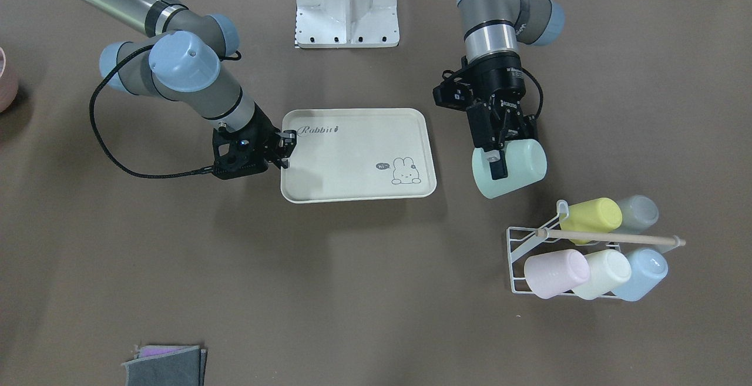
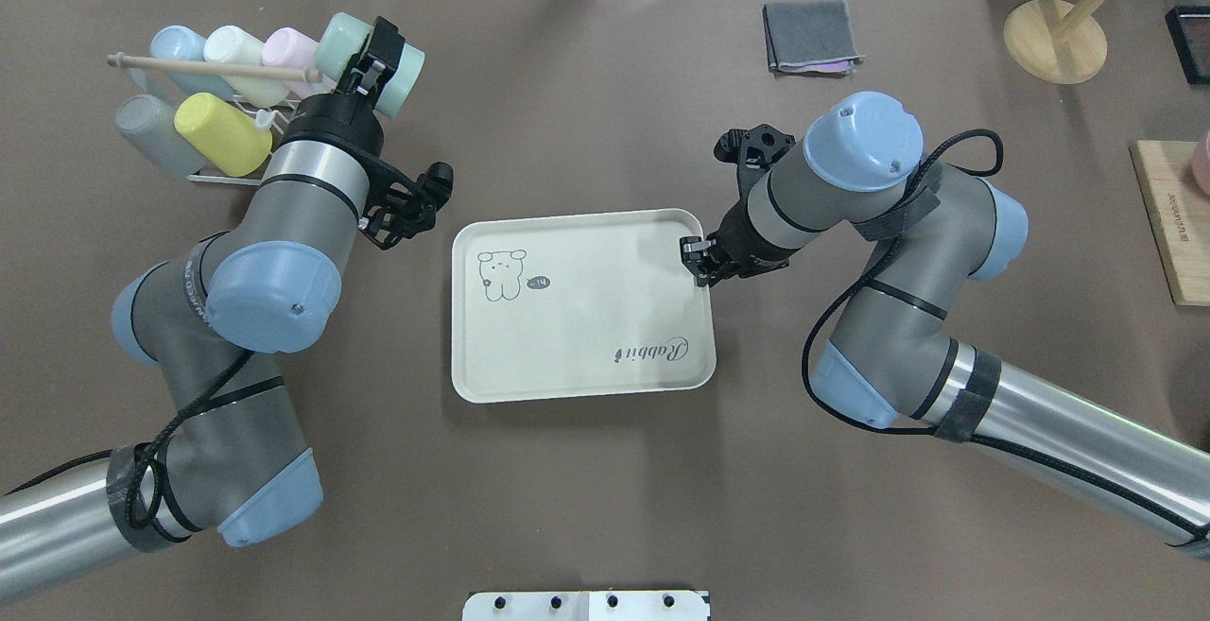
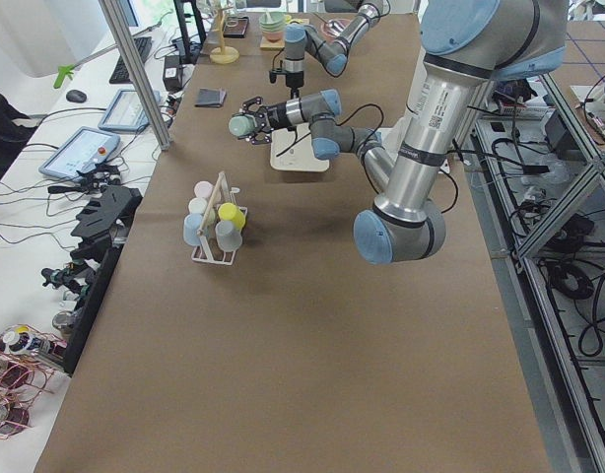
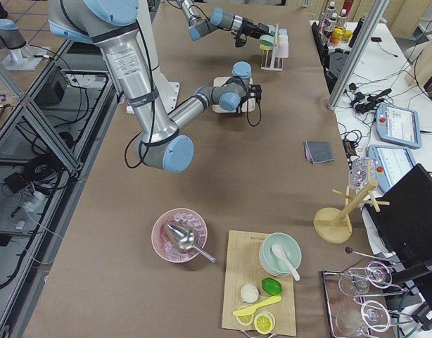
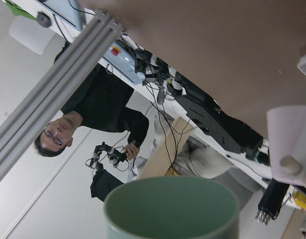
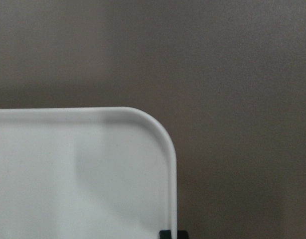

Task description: Pick up and place green cup on tray

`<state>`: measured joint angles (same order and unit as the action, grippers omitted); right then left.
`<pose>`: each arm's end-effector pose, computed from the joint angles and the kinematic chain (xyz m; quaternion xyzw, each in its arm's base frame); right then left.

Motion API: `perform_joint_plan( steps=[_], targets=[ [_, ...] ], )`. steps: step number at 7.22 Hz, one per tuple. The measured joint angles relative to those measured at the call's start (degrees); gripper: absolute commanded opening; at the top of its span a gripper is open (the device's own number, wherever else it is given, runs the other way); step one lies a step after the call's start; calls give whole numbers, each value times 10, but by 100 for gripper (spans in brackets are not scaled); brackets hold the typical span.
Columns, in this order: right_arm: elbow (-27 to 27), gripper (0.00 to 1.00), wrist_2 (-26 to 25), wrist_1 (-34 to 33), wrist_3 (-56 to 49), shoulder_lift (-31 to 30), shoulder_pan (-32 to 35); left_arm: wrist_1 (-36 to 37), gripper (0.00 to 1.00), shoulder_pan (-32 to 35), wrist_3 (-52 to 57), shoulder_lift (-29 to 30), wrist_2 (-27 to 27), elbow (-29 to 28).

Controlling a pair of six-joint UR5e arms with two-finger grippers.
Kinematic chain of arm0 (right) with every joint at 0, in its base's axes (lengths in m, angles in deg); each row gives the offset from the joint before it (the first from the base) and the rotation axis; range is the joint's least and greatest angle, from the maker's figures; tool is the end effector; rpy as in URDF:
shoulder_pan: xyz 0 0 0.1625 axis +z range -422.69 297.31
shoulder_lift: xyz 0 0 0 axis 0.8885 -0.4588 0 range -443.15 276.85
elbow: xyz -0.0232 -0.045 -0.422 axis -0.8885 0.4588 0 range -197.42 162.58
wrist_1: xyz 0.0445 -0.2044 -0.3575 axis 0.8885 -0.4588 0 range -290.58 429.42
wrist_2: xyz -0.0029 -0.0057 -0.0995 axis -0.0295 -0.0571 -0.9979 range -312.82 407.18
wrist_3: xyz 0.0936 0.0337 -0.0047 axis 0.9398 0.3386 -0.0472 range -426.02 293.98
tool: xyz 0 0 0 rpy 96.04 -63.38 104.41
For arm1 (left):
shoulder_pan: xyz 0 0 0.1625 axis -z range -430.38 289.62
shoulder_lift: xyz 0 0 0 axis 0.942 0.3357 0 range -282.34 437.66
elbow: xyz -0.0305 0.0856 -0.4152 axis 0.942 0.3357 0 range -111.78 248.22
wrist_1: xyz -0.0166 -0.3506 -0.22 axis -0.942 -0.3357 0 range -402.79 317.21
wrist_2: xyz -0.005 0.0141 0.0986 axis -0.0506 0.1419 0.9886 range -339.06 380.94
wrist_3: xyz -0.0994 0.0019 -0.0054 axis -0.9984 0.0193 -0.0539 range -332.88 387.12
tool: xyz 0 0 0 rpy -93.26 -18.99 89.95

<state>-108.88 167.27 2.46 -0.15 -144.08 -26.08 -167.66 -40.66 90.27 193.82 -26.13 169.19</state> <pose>-0.4904 -0.4683 0.3057 0.0202 -0.4926 -0.0226 0.8697 0.4215 -0.4722 0.2349 0.5394 -0.3096 0.5611 0.5462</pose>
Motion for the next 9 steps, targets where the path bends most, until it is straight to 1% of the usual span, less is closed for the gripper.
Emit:
perform_joint_plan(
  steps=[1,3,5,6,7,8,9],
  targets=[
    [5,0,-1,2,-3,-1,-3,-6,0,1,-114,12,-56,-19],
    [13,0,-1,3,-5,-2,-5,-28,0,1,-238,28,-117,-39],
    [24,0,-2,5,-6,-1,-5,-104,0,1,-406,40,-201,-71],
    [27,0,-2,6,-6,-1,-5,-161,0,0,-493,53,-241,-101],
    [28,19,-2,6,-6,-1,-4,-219,0,-3,-574,67,-277,-129],
    [28,74,-2,5,-5,-1,-4,-270,0,-10,-643,75,-301,-145],
    [29,100,-2,4,-2,-2,-4,-327,0,-19,-700,78,-317,-157]
  ],
)
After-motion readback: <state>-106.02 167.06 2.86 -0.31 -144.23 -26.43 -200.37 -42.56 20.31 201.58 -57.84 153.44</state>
